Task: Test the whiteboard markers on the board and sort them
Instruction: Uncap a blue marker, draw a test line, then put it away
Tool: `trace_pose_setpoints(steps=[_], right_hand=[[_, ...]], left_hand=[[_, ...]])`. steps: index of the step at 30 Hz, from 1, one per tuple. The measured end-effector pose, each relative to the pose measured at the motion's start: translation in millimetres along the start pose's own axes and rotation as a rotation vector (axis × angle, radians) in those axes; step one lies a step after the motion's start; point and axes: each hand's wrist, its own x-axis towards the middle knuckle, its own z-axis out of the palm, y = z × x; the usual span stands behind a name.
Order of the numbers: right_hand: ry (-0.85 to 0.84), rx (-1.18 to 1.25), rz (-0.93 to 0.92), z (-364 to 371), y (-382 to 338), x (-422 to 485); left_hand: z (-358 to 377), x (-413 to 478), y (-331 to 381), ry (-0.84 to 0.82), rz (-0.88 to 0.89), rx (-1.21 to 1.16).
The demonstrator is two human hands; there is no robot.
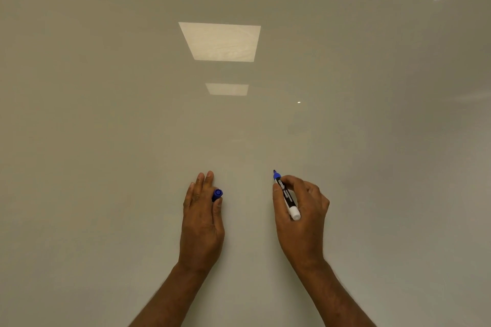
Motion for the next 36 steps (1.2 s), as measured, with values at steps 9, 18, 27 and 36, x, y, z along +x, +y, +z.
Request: trace_pose_setpoints(steps=[9,18,27,36], right_hand=[[-0.070,-0.064,0.013,-23,21,-52],[-0.264,-0.033,0.256,-49,17,-81],[-0.358,0.511,0.383,-77,-52,-73],[-0.479,0.611,0.384,-76,-74,-95]], left_hand=[[-1,0,3,0.014,0.033,0.018],[-8,-1,13,-0.019,-0.045,-0.014],[-47,-20,89,0.059,-0.584,-0.608],[-72,-34,108,-0.038,-1.002,-1.251]])
